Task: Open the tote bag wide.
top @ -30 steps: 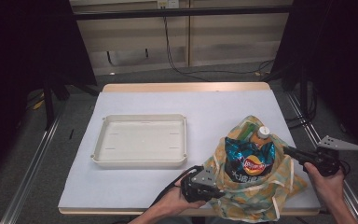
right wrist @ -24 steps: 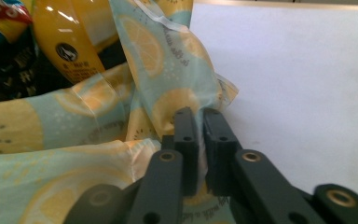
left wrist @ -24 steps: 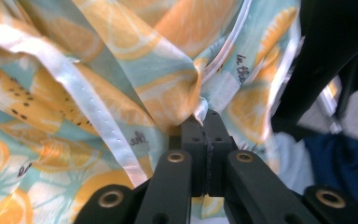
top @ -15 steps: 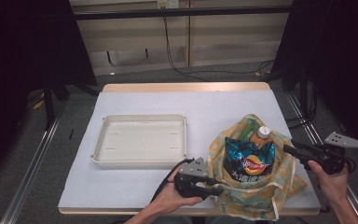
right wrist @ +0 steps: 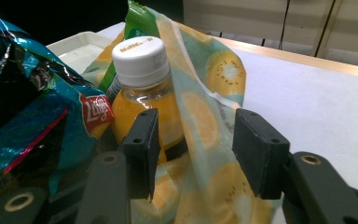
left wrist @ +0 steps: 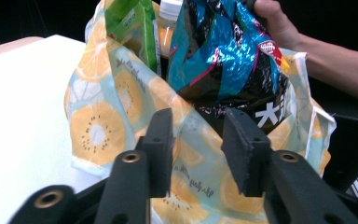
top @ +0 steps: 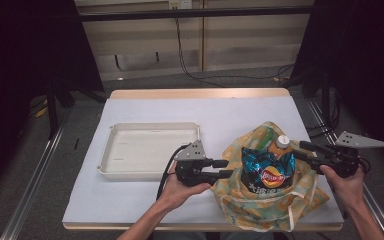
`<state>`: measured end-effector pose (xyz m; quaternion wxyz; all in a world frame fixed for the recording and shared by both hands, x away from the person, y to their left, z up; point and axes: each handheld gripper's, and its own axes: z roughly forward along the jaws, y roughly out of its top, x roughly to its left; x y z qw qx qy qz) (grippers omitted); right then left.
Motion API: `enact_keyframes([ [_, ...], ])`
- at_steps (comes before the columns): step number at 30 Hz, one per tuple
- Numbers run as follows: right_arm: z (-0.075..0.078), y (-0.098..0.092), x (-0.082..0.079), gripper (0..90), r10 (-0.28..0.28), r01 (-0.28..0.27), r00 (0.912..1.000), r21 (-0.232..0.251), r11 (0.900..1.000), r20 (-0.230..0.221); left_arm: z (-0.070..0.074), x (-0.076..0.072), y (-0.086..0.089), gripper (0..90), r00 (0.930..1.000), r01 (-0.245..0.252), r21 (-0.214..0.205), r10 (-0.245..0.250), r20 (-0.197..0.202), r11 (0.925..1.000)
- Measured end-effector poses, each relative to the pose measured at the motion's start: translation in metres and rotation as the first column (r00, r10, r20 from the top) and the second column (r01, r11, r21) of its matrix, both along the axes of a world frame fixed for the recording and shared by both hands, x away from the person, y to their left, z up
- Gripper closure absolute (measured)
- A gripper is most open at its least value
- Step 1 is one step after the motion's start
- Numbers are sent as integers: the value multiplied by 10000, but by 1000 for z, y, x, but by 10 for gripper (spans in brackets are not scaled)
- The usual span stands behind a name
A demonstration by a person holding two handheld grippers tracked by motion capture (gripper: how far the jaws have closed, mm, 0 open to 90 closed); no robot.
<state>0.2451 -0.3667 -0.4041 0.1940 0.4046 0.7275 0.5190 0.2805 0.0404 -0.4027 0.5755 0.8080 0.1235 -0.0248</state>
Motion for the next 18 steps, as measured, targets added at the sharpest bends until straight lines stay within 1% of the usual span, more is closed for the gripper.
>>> enact_keyframes([
  [2,-1,1,3,540,89,-90,9999,-78,9999,-60,1,-1,1,597,9999,-90,62,89,73,9999],
  [3,-1,2,4,554,91,-91,9999,-129,9999,-64,1,-1,1,603,9999,-90,62,89,73,9999],
  [5,-1,2,6,590,24,-25,9999,-83,10000,-110,2,6,3,632,9992,-392,137,391,104,9991],
  [6,-1,2,6,590,24,-25,9999,-83,10000,-110,2,6,3,640,9992,-392,137,391,104,9991],
  [7,-2,1,9,632,-66,64,9999,-96,9999,-132,1,11,2,647,9987,-502,-7,502,44,9987],
  [8,-3,1,10,641,-77,74,9998,-179,9998,-188,-1,21,-1,647,9971,-751,103,752,-74,9971],
  [9,-4,1,11,665,-128,124,9996,-188,9997,-233,-2,26,-3,648,9964,-842,173,843,-59,9963],
  [10,-4,1,11,665,-128,124,9996,-188,9997,-233,-2,26,-3,650,9964,-842,173,843,-59,9963],
  [11,-5,2,13,686,-97,89,9995,-285,9996,-285,-5,35,-8,648,9946,-1010,190,1014,-230,9947],
  [12,-5,1,14,703,-89,81,9996,-284,9996,-269,-5,42,-12,644,9937,-1085,265,1092,-253,9937],
  [13,-5,1,16,720,-123,115,9994,-243,9996,-324,-6,46,-15,636,9931,-1125,225,1132,-315,9934],
  [14,-6,1,17,746,-166,159,9993,-216,9996,-341,-7,53,-19,626,9920,-1224,350,1234,-284,9919],
  [15,-6,1,17,746,-166,159,9993,-216,9996,-341,-7,53,-19,604,9920,-1224,350,1234,-284,9919],
  [16,-6,1,23,815,-168,163,9993,-171,9997,-327,-9,62,-28,583,9891,-1398,406,1415,-405,9893],
  [17,-6,1,24,842,-151,145,9994,-163,9998,-319,-10,65,-33,565,9890,-1403,373,1419,-425,9894],
  [18,-6,1,24,842,-151,145,9994,-163,9998,-319,-10,65,-33,559,9890,-1403,373,1419,-425,9894],
])
